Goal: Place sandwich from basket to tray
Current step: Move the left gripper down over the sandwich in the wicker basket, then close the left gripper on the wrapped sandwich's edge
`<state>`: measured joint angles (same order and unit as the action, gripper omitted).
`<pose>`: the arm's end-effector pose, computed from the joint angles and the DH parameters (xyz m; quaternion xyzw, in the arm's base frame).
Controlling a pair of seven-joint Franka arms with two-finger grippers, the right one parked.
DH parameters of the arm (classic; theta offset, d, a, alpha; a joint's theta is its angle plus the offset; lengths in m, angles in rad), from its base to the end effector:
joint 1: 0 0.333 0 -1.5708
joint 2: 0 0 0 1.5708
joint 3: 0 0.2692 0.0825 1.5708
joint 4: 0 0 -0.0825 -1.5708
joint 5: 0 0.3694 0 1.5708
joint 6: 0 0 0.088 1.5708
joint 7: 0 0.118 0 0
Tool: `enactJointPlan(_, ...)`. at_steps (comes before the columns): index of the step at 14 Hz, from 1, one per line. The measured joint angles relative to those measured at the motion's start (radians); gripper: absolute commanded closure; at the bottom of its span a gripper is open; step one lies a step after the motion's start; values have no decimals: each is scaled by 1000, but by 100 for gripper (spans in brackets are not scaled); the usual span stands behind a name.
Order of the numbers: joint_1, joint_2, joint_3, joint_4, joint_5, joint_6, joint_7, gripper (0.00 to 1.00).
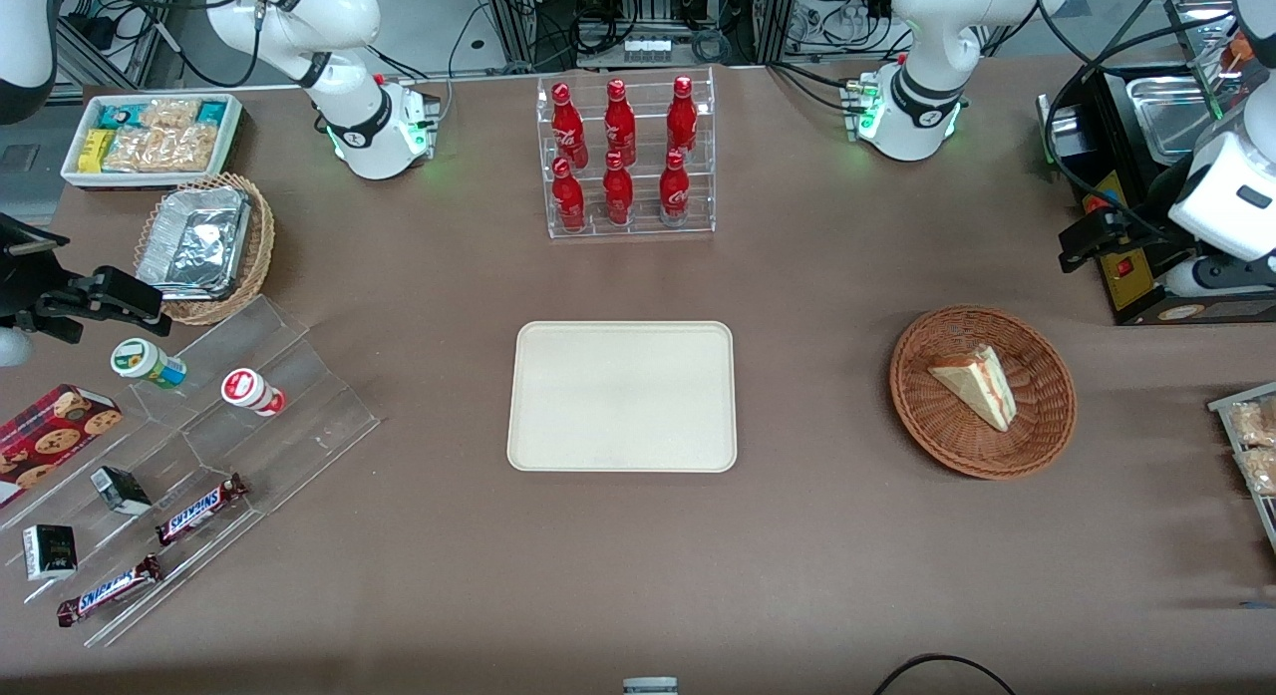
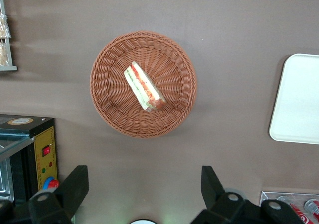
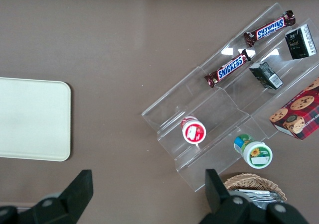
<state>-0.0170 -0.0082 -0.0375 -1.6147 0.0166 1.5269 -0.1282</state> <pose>0.5301 -0.0270 0.5475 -0.9985 -0.0369 0.0389 0.0121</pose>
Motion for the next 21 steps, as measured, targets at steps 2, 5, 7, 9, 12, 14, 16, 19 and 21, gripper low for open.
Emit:
enactJointPlan(2,5,32,5,-18,0,22,-11,0)
enactJointPlan(5,20,84,13,-98,0,135,-72,0)
enactJointPlan(7,26,100,13,-196,0,259,-99,0)
enactJointPlan(9,27,106,13,-294,0,374,-149,0)
enactJointPlan(12,26,119,11,-411,0,519,-287,0)
enactJointPlan(14,26,134,11,-460,0,566,-336,0)
enactJointPlan(16,28,152,12,-492,-1,603,-357,0)
enactJointPlan(19,49,192,14,-500,-2,649,-382,0)
enactJointPlan(21,53,228,14,-501,-2,690,-419,0)
